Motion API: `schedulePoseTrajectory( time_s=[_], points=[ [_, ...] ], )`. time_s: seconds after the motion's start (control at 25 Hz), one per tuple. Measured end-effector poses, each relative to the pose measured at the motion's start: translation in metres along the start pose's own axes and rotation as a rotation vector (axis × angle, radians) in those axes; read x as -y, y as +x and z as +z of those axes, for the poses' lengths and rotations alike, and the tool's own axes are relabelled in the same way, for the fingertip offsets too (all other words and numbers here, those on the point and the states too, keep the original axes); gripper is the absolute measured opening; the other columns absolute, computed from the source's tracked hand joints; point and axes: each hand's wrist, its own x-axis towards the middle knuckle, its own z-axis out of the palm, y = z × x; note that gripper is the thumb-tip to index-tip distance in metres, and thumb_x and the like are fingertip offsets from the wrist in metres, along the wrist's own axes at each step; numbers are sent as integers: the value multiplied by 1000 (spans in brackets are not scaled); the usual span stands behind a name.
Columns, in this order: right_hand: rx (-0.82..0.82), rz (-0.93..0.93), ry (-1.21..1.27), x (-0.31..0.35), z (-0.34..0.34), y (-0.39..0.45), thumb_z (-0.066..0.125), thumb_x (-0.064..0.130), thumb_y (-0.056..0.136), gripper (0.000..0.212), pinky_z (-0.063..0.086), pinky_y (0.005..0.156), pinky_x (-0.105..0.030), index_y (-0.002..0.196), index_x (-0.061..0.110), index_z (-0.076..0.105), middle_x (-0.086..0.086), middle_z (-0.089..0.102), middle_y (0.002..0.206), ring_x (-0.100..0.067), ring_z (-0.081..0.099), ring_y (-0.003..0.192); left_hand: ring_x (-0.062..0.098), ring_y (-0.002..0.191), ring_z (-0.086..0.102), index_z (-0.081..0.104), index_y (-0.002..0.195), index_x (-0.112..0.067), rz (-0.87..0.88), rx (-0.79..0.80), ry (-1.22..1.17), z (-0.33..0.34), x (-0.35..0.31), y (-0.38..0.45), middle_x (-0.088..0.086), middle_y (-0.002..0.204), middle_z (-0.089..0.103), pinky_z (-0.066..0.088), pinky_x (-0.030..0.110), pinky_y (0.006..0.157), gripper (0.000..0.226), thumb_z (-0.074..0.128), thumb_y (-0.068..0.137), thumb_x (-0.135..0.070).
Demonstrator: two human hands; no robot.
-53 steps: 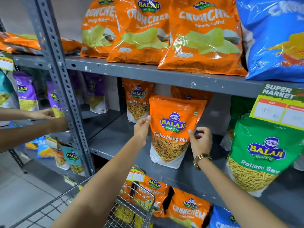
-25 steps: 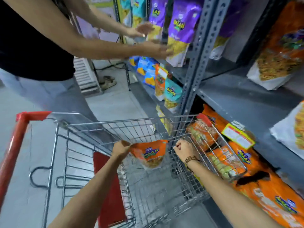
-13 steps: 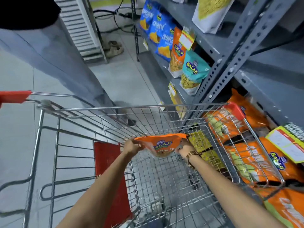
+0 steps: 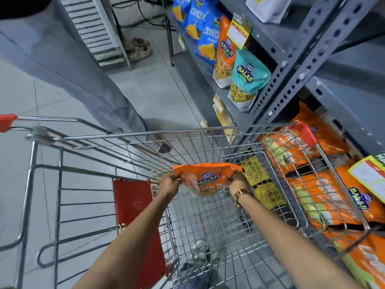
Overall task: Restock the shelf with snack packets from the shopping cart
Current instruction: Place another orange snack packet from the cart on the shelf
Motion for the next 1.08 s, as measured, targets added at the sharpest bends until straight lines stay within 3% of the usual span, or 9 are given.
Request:
schedulePoseTrajectory(
  time_s=[0.12, 0.28, 0.4, 0.48, 0.6, 0.72, 0.8, 0.92, 1.08],
  points=[
    [-52, -73, 70, 0, -17, -21, 54, 17, 88, 15, 40, 69, -33, 95, 7, 63, -15, 65, 92, -31, 59, 87, 16, 90, 55, 65, 103, 8, 36, 74, -89, -6, -18, -16, 8, 95, 63, 44, 26, 71, 23, 59, 85, -5],
    [-97, -151, 93, 4, -52, -52, 54, 19, 88, 20, 46, 76, -35, 103, 9, 62, -20, 67, 104, -34, 61, 93, 19, 101, 61, 64, 108, 6, 154, 84, -91, -14, -50, -47, 12, 111, 66, 46, 33, 93, 28, 60, 85, -9],
    [-170, -222, 115, 6, -88, -80, 54, 22, 88, 23, 48, 75, -34, 107, 12, 60, -18, 68, 106, -33, 62, 93, 21, 85, 63, 65, 106, 8, 238, 65, -122, -14, -85, -77, 20, 103, 68, 53, 22, 66, 27, 60, 85, -9],
    [-237, -269, 143, 7, -117, -104, 54, 22, 88, 23, 45, 62, -28, 107, 9, 60, -16, 69, 100, -29, 62, 84, 6, 58, 59, 64, 105, 11, 301, 28, -172, -13, -112, -101, 26, 97, 71, 51, 21, 47, 28, 60, 86, -9],
    [-382, -327, 207, 12, -163, -139, 55, 24, 88, 22, 46, 56, -29, 102, 9, 62, -13, 71, 90, -28, 62, 76, 1, 48, 52, 70, 87, 3, 407, 37, -203, -13, -157, -129, 18, 80, 74, 48, 33, 65, 16, 63, 83, -11],
    [-512, -391, 288, 13, -211, -170, 55, 26, 87, 20, 41, 62, -30, 95, 10, 63, -16, 72, 96, -34, 64, 84, 2, 50, 50, 64, 64, -15, 528, 40, -216, -9, -211, -157, -15, 42, 63, 40, 25, 57, 18, 65, 82, -13],
    [-576, -418, 326, 11, -241, -186, 54, 25, 87, 20, 43, 64, -34, 92, 7, 61, -18, 71, 96, -37, 63, 87, -8, 34, 46, 66, 70, -8, 612, 3, -194, -3, -251, -179, -15, 46, 58, 39, 20, 50, 14, 65, 82, -14],
    [-703, -444, 352, 6, -286, -206, 53, 26, 88, 23, 40, 62, -34, 88, 3, 61, -22, 70, 93, -39, 63, 87, -6, 25, 46, 66, 90, 3, 691, 35, -238, 13, -303, -200, -12, 44, 56, 39, 13, 32, 13, 60, 85, -8],
    [-856, -402, 303, 5, -335, -207, 50, 35, 88, 31, 35, 59, -31, 85, 6, 60, -21, 70, 87, -38, 63, 84, 1, 27, 54, 58, 100, -1, 733, 161, -267, 40, -360, -206, 8, 66, 62, 47, 16, 32, 14, 54, 89, -10]
  ],
)
